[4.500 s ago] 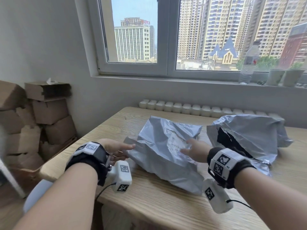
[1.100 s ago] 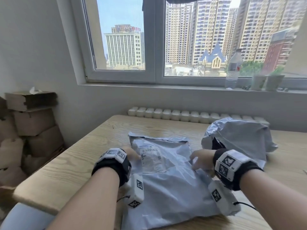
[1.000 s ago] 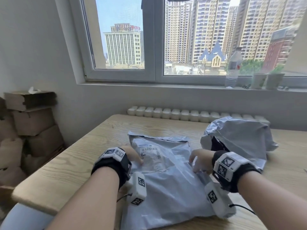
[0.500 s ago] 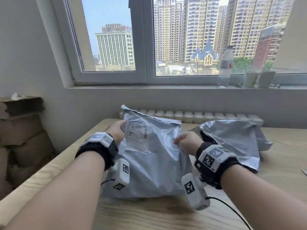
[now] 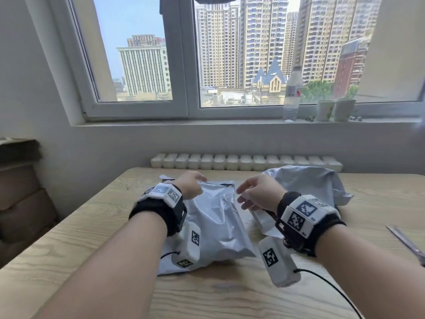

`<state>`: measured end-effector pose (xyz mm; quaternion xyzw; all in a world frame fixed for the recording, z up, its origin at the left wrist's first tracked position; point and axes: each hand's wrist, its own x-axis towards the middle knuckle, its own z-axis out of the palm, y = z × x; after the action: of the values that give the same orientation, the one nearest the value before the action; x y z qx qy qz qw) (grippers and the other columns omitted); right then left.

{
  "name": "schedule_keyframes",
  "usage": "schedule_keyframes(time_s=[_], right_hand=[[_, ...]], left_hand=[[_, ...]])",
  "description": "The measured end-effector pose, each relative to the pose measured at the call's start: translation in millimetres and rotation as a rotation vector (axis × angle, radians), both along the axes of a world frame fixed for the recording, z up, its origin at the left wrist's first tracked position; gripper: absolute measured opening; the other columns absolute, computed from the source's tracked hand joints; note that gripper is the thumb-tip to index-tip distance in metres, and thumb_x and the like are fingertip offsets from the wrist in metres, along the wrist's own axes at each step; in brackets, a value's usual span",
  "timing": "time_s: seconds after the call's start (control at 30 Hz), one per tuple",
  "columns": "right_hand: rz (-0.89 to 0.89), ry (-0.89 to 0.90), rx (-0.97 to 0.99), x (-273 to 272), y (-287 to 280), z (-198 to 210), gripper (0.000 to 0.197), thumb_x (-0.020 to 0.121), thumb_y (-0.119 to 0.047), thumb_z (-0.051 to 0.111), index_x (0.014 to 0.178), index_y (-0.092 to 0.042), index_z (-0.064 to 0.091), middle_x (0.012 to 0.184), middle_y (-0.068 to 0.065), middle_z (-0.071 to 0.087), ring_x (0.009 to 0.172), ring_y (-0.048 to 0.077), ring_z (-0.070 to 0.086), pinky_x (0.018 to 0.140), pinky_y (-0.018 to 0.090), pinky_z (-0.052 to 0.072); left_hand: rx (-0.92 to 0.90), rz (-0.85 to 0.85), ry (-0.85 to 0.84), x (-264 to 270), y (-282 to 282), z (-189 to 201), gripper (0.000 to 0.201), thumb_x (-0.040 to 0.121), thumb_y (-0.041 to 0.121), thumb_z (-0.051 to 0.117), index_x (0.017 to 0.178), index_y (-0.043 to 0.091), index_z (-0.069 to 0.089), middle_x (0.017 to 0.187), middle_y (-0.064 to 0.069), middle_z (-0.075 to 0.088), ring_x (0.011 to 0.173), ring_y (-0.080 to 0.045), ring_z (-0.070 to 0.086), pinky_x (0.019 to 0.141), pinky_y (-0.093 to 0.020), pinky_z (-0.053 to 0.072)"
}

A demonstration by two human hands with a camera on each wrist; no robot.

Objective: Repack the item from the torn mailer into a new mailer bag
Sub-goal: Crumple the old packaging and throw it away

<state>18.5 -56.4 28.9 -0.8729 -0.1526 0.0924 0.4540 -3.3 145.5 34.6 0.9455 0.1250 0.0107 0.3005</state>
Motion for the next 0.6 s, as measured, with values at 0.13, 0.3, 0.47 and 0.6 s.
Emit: schedule_keyframes(time_s=[0.13,0.3,0.47,0.6], right_hand=[[-0.134,-0.08,0.062,-3.0,-44.6,4.2,0.029,0.086,0.003,0.047,0.076,-0.011,0.069,0.083,0.013,0.074,0.063,0.019,0.065,0.053,0.024,0.054],[-0.269,-0.25,-0.086,11.7,-105.4,-1.8,0.026,0.083,-0.005,0.054,0.088,-0.023,0.072,0.097,-0.004,0.072,0.093,0.014,0.065,0.087,0.033,0.055],[-0.301,-0.266,-0.314,30.3,-144.7,-21.4,0.065,0.078,-0.007,0.061,0.139,-0.023,0.043,0.145,-0.004,0.044,0.126,0.017,0.048,0.103,0.035,0.044],[-0.204,-0.174,-0.434,48.8,-163.5,-34.2,0.107,0.071,-0.013,0.076,0.152,-0.03,0.009,0.161,-0.007,0.011,0.14,0.018,0.031,0.107,0.037,0.04]], left_hand=[[-0.091,-0.04,-0.044,13.8,-40.9,-5.7,0.043,0.091,-0.002,0.05,0.131,0.012,0.054,0.135,-0.013,0.054,0.117,-0.022,0.055,0.092,-0.028,0.046],[-0.116,-0.028,-0.157,31.8,-88.3,-8.6,0.046,0.096,0.018,0.05,0.141,0.012,0.041,0.141,-0.013,0.048,0.123,-0.024,0.05,0.106,-0.036,0.04],[-0.068,-0.139,-0.129,40.6,-121.7,-17.2,0.073,0.09,0.029,0.059,0.152,0.02,0.021,0.141,-0.012,0.049,0.119,-0.026,0.054,0.094,-0.031,0.046],[-0.004,-0.178,-0.075,44.3,-134.6,-25.9,0.082,0.083,0.015,0.064,0.151,0.03,0.021,0.138,-0.008,0.047,0.105,-0.024,0.06,0.077,-0.027,0.049]])
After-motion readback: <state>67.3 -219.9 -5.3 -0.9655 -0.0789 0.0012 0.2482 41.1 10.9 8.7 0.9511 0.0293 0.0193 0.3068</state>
